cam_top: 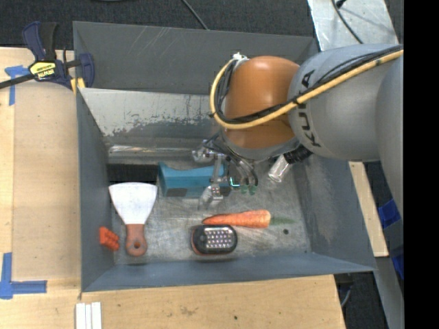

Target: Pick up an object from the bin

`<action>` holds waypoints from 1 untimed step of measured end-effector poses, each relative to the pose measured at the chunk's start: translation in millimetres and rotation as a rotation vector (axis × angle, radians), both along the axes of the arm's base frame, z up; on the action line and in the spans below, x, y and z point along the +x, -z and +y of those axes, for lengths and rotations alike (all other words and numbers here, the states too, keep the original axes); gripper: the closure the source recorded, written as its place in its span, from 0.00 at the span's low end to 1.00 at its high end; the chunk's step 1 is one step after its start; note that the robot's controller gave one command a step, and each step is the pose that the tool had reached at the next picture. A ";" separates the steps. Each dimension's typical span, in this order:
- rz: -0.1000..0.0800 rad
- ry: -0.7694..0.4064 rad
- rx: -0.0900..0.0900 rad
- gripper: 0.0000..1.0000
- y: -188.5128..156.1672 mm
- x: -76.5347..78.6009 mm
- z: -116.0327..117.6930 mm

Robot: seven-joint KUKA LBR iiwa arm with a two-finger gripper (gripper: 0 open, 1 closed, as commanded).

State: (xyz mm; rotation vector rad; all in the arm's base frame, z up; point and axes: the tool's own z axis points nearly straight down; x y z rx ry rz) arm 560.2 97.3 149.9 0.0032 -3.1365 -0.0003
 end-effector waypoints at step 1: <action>-0.008 0.002 0.001 0.00 -4.0 2.0 -0.3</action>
Offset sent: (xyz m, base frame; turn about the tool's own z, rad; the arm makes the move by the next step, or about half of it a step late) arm -0.0050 0.0177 -0.0799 0.1570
